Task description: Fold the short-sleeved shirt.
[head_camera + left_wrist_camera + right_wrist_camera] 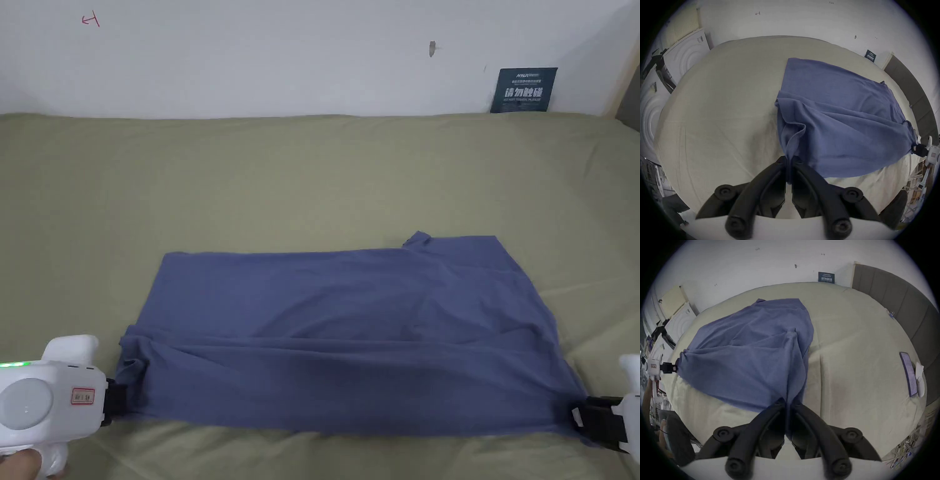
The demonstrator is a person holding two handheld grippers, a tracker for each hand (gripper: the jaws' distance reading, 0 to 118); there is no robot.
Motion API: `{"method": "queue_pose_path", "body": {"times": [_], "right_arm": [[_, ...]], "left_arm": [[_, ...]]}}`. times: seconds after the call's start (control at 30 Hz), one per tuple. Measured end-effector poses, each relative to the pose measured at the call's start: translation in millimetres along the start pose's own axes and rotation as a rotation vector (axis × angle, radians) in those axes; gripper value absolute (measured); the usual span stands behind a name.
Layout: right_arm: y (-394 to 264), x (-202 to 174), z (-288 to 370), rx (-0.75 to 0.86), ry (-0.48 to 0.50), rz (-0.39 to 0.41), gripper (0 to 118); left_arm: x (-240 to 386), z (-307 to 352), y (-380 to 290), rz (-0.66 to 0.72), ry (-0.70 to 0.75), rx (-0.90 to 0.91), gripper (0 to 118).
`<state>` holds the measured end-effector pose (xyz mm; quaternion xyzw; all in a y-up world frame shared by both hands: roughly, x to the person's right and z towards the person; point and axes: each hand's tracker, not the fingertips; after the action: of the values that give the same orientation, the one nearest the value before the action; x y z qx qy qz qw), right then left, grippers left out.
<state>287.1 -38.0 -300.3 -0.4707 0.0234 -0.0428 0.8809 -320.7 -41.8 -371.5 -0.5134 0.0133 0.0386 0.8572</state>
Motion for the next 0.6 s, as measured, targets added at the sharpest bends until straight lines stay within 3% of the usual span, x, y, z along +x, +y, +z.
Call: {"method": "queue_pose_path", "body": {"times": [0.3, 0.6], "right_arm": [[-27, -7, 54, 0.024, 0.015, 0.007, 8], [-99, -23, 99, -0.015, 0.026, 0.033, 8]], "left_arm": [[-8, 41, -36, -0.008, 0.006, 0.021, 4], [-46, 77, -120, 0.092, -0.042, -0.016, 4]]}}
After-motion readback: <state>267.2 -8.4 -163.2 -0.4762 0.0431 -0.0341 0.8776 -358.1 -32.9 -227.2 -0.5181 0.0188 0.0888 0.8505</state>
